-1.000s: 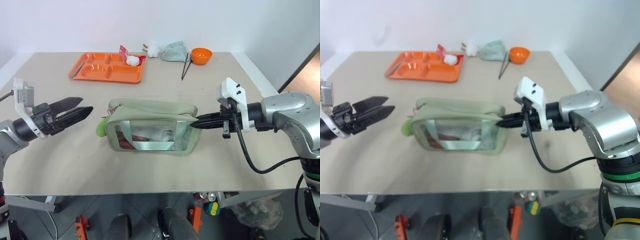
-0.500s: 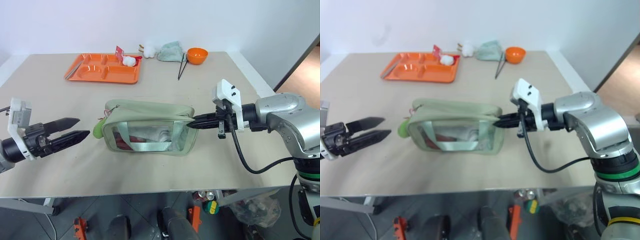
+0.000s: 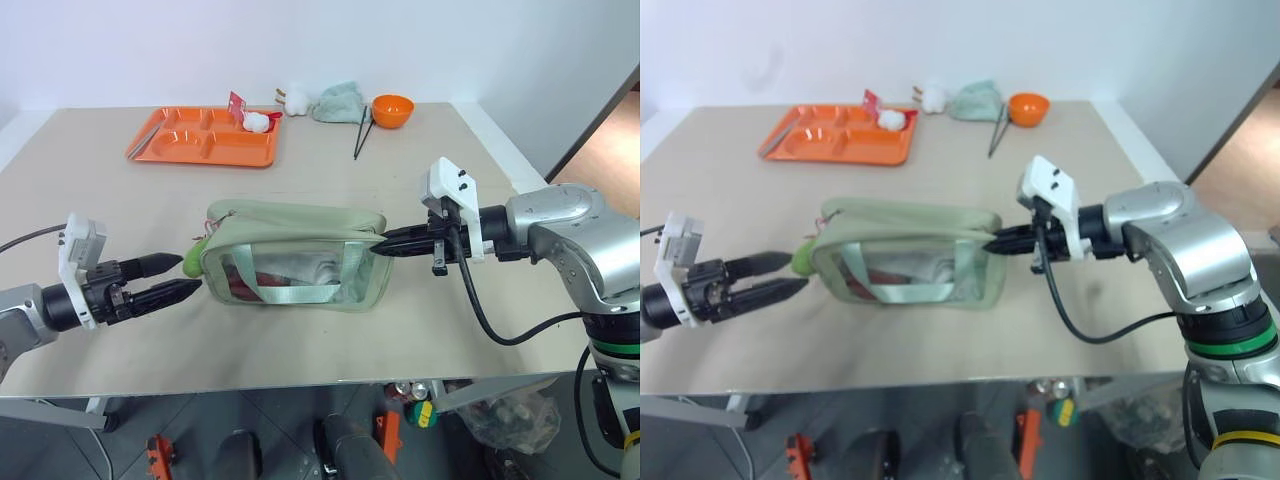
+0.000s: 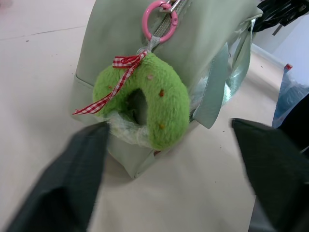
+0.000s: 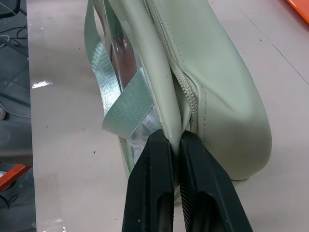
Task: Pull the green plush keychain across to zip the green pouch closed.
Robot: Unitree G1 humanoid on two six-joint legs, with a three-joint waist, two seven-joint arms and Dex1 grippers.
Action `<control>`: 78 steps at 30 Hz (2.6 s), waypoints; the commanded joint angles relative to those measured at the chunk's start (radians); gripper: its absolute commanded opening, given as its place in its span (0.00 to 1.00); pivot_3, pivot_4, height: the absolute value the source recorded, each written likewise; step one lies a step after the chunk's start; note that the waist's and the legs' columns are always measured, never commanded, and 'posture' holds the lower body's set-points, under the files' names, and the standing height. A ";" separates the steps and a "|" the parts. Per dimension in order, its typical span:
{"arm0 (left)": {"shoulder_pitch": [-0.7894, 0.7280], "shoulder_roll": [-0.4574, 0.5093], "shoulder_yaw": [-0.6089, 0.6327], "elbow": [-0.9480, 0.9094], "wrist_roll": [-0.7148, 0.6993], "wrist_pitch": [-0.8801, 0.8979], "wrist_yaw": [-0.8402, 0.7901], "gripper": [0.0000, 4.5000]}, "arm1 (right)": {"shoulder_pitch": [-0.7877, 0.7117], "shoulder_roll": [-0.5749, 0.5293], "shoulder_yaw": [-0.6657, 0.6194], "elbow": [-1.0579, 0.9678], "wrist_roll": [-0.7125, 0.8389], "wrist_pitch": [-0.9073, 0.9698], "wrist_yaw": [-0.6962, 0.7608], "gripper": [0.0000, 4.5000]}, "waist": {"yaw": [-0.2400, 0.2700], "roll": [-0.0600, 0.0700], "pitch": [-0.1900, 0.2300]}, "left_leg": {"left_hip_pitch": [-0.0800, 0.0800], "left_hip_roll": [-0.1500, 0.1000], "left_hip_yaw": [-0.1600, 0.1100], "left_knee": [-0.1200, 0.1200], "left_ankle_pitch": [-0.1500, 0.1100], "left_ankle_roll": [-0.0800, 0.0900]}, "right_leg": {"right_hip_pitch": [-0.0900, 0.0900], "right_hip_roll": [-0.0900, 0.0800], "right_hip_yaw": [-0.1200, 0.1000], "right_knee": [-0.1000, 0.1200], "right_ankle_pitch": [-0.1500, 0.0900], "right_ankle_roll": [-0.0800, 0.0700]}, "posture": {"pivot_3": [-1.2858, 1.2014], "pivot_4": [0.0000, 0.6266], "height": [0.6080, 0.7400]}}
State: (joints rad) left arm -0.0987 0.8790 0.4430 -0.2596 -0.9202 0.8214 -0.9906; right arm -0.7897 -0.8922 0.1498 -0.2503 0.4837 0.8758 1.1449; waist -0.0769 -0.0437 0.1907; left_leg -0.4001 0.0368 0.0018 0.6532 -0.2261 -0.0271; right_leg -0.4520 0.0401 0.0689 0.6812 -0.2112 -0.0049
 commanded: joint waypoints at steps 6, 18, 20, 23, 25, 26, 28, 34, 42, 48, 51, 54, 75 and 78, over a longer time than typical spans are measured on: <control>-0.032 0.011 0.005 -0.001 -0.007 -0.015 -0.021 0.25 | 0.005 0.001 -0.002 -0.025 0.005 0.006 -0.012 0.00 | 0.000 0.000 0.000 | 0.000 0.000 0.000 0.000 0.000 0.000 | 0.000 0.000 0.000 0.000 0.000 0.000 | 0.52 0.24 1.00; -0.095 0.040 0.032 0.033 0.012 -0.026 0.001 0.00 | -0.011 0.005 0.006 -0.005 -0.004 -0.008 -0.007 0.00 | 0.000 0.000 0.000 | 0.000 0.000 0.000 0.000 0.000 0.000 | 0.000 0.000 0.000 0.000 0.000 0.000 | 0.52 0.24 1.00; -0.137 0.043 0.029 0.036 0.015 -0.036 0.008 0.00 | -0.013 0.007 0.009 -0.003 -0.006 -0.009 -0.007 0.00 | 0.000 0.000 0.000 | 0.000 0.000 0.000 0.000 0.000 0.000 | 0.000 0.000 0.000 0.000 0.000 0.000 | 0.52 0.24 1.00; -0.246 0.046 0.017 0.038 -0.002 -0.034 0.029 0.00 | -0.017 0.007 0.015 0.000 -0.011 -0.015 -0.003 0.00 | 0.000 0.000 0.000 | 0.000 0.000 0.000 0.000 0.000 0.000 | 0.000 0.000 0.000 0.000 0.000 0.000 | 0.52 0.24 1.00; -0.317 0.045 -0.008 0.032 -0.002 -0.042 0.022 0.00 | -0.020 0.008 0.017 0.003 -0.014 -0.017 0.000 0.00 | 0.000 0.000 0.000 | 0.000 0.000 0.000 0.000 0.000 0.000 | 0.000 0.000 0.000 0.000 0.000 0.000 | 0.52 0.24 1.00; -0.352 0.043 -0.026 0.032 0.002 -0.047 0.016 0.00 | -0.020 0.009 0.017 0.004 -0.015 -0.018 0.000 0.00 | 0.000 0.000 0.000 | 0.000 0.000 0.000 0.000 0.000 0.000 | 0.000 0.000 0.000 0.000 0.000 0.000 | 0.52 0.24 1.00; -0.419 0.041 -0.079 0.031 0.021 -0.056 -0.004 0.00 | -0.024 0.012 0.019 0.008 -0.019 -0.021 0.001 0.00 | 0.000 0.000 0.000 | 0.000 0.000 0.000 0.000 0.000 0.000 | 0.000 0.000 0.001 0.000 0.000 0.000 | 0.52 0.24 1.00; -0.542 0.034 -0.252 -0.005 0.085 -0.090 -0.085 0.00 | -0.027 0.016 0.011 0.004 -0.020 -0.014 -0.007 0.00 | -0.001 0.000 0.000 | 0.000 0.000 0.000 0.000 0.000 0.000 | 0.000 0.002 0.002 0.000 0.000 0.000 | 0.52 0.24 1.00; -0.589 0.023 -0.353 0.023 0.130 -0.112 -0.188 0.07 | -0.002 0.007 -0.012 -0.028 -0.009 0.008 -0.028 0.00 | -0.001 0.000 0.000 | -0.001 0.000 0.000 0.000 0.000 0.000 | 0.000 0.003 0.001 0.000 0.000 0.000 | 0.52 0.24 1.00; -0.617 0.018 -0.353 0.067 0.126 -0.089 -0.212 0.52 | 0.004 0.004 -0.021 -0.039 -0.005 0.017 -0.038 0.00 | -0.001 0.000 0.000 | -0.001 0.000 0.000 0.000 0.000 0.000 | 0.000 0.003 0.002 0.000 0.000 0.000 | 0.52 0.24 1.00; -0.623 0.013 -0.343 0.076 0.128 -0.089 -0.209 0.73 | 0.003 0.005 -0.021 -0.040 -0.005 0.017 -0.039 0.00 | -0.001 0.000 0.000 | 0.000 0.000 0.000 0.000 0.000 0.000 | 0.000 0.003 0.002 0.000 0.000 0.000 | 0.52 0.24 1.00; -0.624 0.012 -0.309 0.070 0.096 -0.078 -0.211 0.94 | 0.002 0.007 -0.018 -0.038 -0.007 0.013 -0.037 0.00 | -0.001 0.000 0.000 | -0.001 0.000 0.000 0.000 0.000 0.000 | 0.000 0.003 0.002 0.000 0.000 0.000 | 0.52 0.24 1.00; -0.215 0.111 -0.030 0.082 0.047 -0.056 -0.143 0.94 | -0.022 0.025 0.013 -0.004 -0.020 -0.011 -0.011 0.00 | -0.002 -0.003 0.001 | 0.001 0.005 0.000 -0.002 0.000 0.000 | -0.001 0.005 0.001 0.000 -0.001 -0.003 | 0.52 0.24 1.00; -0.172 0.086 -0.087 0.071 0.095 -0.080 -0.142 0.94 | -0.036 0.038 0.015 0.010 -0.023 -0.015 -0.010 0.00 | 0.002 -0.003 0.000 | 0.001 0.005 0.001 -0.001 0.000 0.000 | 0.000 0.005 0.001 0.000 -0.001 -0.003 | 0.52 0.24 1.00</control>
State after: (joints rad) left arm -0.2784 0.9677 0.3788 -0.1615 -0.8457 0.7638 -1.1240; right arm -0.8042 -0.8626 0.1577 -0.2335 0.4568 0.8698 1.1304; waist -0.0754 -0.0469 0.1912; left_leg -0.3985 0.0421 0.0027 0.6520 -0.2265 -0.0268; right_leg -0.4522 0.0454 0.0699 0.6816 -0.2119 -0.0085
